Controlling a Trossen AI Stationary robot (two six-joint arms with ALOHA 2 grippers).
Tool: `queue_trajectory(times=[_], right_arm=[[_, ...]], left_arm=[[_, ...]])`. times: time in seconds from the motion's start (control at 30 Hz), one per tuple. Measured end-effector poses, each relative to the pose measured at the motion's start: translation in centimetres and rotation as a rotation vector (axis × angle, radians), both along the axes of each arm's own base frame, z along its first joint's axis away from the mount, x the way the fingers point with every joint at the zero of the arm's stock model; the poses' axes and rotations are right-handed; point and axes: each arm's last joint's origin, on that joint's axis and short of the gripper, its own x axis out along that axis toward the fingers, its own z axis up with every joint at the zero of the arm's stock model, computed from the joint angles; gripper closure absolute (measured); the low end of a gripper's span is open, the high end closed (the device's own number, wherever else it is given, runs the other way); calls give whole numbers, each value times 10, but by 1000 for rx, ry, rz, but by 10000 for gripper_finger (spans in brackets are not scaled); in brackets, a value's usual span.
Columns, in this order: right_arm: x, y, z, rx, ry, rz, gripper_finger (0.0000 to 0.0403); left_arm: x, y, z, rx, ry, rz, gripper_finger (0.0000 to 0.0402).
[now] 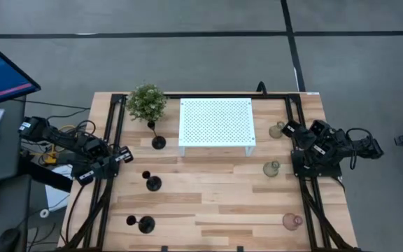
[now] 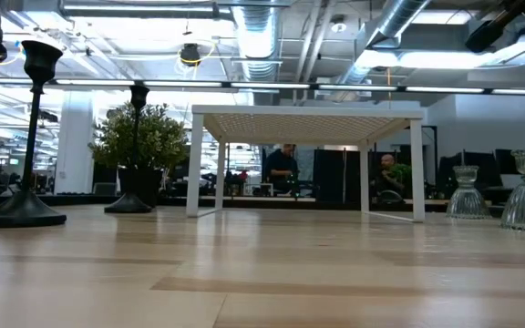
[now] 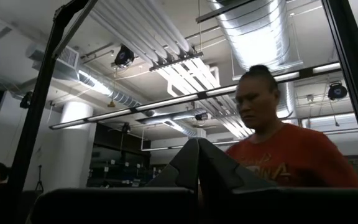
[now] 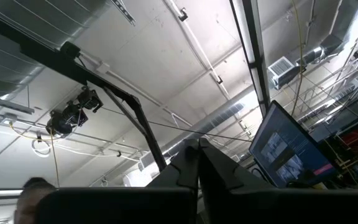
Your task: Pick & Place candle stick holders
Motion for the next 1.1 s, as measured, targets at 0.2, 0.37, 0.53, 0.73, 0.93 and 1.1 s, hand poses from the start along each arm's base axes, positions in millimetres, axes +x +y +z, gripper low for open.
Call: queue_trajectory(times=[0.2, 0.37, 0.53, 0.73, 0.93, 1.1], right_arm=[[0, 0, 0, 0, 0, 0, 403], [0, 0, 0, 3, 0, -3, 403], [0, 0, 0, 4, 0, -4, 403], [0, 0, 0, 4, 0, -4, 403], [-2, 0, 2, 47, -22, 38, 403], [0, -1, 0, 134, -7, 106, 403]], left_arm=[[0, 0, 0, -16, 4, 4, 394], [0, 0, 1, 7, -37, 46, 394], [0, 1, 1, 24, -72, 81, 394], [-1, 2, 2, -10, -72, 107, 394], [1, 4, 3, -80, -60, 207, 394], [2, 6, 3, -95, -76, 282, 394]])
